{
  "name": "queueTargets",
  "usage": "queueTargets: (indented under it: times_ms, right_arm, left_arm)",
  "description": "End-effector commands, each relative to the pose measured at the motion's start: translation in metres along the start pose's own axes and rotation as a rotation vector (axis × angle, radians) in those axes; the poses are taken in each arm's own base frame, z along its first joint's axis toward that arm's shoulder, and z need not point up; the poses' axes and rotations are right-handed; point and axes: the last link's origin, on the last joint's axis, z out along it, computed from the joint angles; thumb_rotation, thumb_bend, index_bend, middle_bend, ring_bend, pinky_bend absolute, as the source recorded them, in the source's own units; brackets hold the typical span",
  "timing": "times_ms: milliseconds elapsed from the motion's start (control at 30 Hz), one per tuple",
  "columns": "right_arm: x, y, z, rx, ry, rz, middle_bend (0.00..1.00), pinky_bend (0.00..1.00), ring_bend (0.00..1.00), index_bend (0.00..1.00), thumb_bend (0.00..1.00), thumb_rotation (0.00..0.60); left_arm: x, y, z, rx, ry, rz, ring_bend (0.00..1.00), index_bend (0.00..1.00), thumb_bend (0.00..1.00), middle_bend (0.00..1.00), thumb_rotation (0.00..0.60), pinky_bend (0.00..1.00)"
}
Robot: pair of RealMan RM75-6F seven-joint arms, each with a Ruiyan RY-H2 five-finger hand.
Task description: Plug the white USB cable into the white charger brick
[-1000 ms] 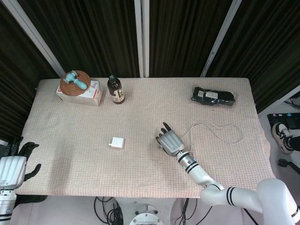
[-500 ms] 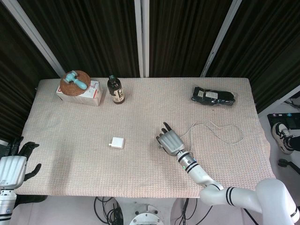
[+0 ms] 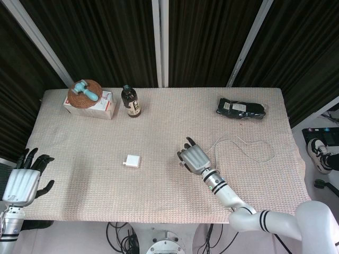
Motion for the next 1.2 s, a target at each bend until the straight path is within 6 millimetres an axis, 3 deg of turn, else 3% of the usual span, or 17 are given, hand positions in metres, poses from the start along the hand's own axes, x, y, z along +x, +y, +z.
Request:
queueTargets:
  times_ms: [33, 267, 433, 633, 933, 1200]
  right_arm:
    - [0.014, 0.011, -0.005, -0.024, -0.002, 0.064, 0.53, 0.12, 0.29, 0.61, 0.34, 0.6]
    - [0.042, 0.035, -0.019, -0.086, -0.005, 0.174, 0.53, 0.13, 0.29, 0.61, 0.34, 0.6]
    - [0.058, 0.051, -0.029, -0.13, -0.005, 0.212, 0.53, 0.13, 0.29, 0.61, 0.34, 0.6]
    - [0.081, 0.069, -0.037, -0.178, 0.029, 0.223, 0.53, 0.13, 0.29, 0.62, 0.34, 0.6]
    - [0.09, 0.081, -0.044, -0.211, 0.038, 0.24, 0.53, 0.13, 0.29, 0.62, 0.34, 0.6]
    - [0.086, 0.084, -0.045, -0.215, 0.025, 0.249, 0.53, 0.13, 0.29, 0.62, 0.34, 0.6]
  left_arm:
    - [0.004, 0.018, 0.02, -0.085, -0.011, 0.01, 0.03, 0.26, 0.22, 0.23, 0.6, 0.0]
    - [-0.008, 0.072, 0.068, -0.26, -0.097, 0.005, 0.03, 0.26, 0.22, 0.23, 0.6, 0.0]
    - [-0.033, 0.108, 0.098, -0.323, -0.177, -0.008, 0.03, 0.26, 0.22, 0.23, 0.6, 0.0]
    - [-0.06, 0.14, 0.119, -0.322, -0.232, -0.034, 0.05, 0.27, 0.25, 0.23, 0.6, 0.0]
    - [-0.085, 0.171, 0.141, -0.334, -0.275, -0.046, 0.07, 0.28, 0.28, 0.23, 0.6, 0.0]
    - [-0.093, 0.177, 0.148, -0.36, -0.289, -0.026, 0.07, 0.28, 0.3, 0.23, 0.6, 0.0]
